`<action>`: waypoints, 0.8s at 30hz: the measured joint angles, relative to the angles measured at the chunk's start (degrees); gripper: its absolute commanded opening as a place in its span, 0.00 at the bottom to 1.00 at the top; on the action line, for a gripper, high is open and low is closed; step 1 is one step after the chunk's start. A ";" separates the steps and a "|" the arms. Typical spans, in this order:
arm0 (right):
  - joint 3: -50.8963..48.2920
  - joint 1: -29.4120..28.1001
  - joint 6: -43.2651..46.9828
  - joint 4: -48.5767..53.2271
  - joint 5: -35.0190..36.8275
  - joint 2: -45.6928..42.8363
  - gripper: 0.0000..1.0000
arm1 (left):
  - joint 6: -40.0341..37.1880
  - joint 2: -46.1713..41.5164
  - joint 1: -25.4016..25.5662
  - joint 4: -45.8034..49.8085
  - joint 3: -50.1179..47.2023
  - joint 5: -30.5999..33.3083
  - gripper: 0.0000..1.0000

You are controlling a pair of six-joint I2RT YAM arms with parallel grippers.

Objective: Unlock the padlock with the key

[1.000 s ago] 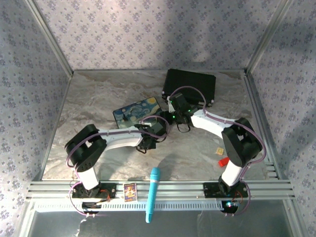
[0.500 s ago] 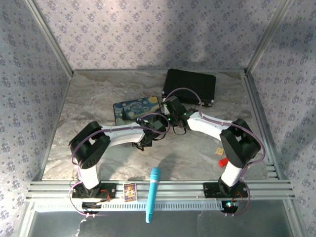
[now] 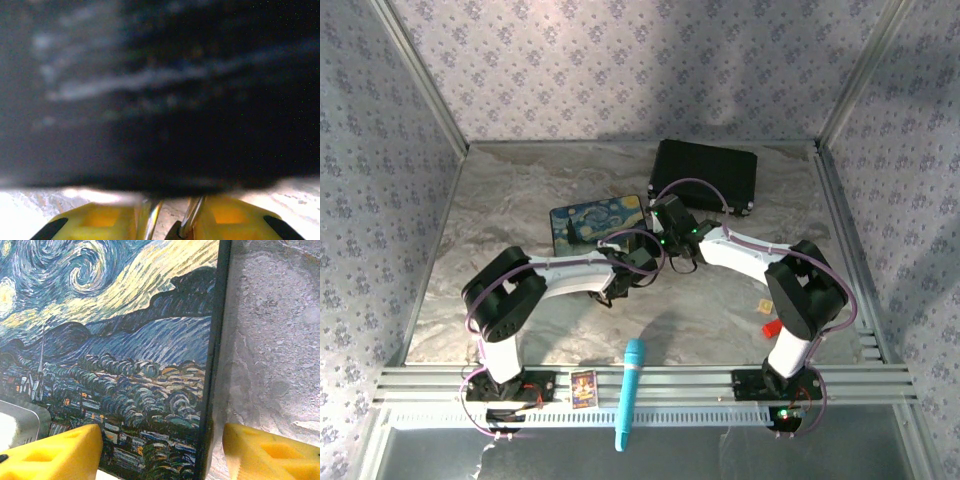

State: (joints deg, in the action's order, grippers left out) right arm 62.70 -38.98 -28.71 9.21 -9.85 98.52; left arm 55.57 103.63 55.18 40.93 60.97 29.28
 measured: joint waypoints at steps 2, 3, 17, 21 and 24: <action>-0.07 0.02 -0.02 0.00 -0.02 0.00 0.66 | 0.28 -0.02 0.52 0.57 -0.04 0.37 0.28; -0.09 0.02 -0.02 0.00 -0.04 0.00 0.66 | 0.52 -0.02 0.87 0.96 -0.04 0.59 0.28; -0.20 0.00 -0.44 0.39 -1.09 -0.17 0.66 | 1.77 0.81 2.69 6.82 1.95 1.09 0.14; -0.42 0.09 -0.63 -0.07 -1.07 -0.17 0.66 | 4.39 3.34 2.97 9.46 4.39 2.78 0.22; -0.68 0.17 -0.87 -0.52 -1.16 -0.17 0.66 | 5.46 3.85 3.32 9.62 4.66 3.43 0.25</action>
State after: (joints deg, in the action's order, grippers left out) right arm 62.02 -38.81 -29.58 8.69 -11.00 98.35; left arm 61.04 107.48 58.50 50.54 65.63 32.71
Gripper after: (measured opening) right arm 0.659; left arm 0.239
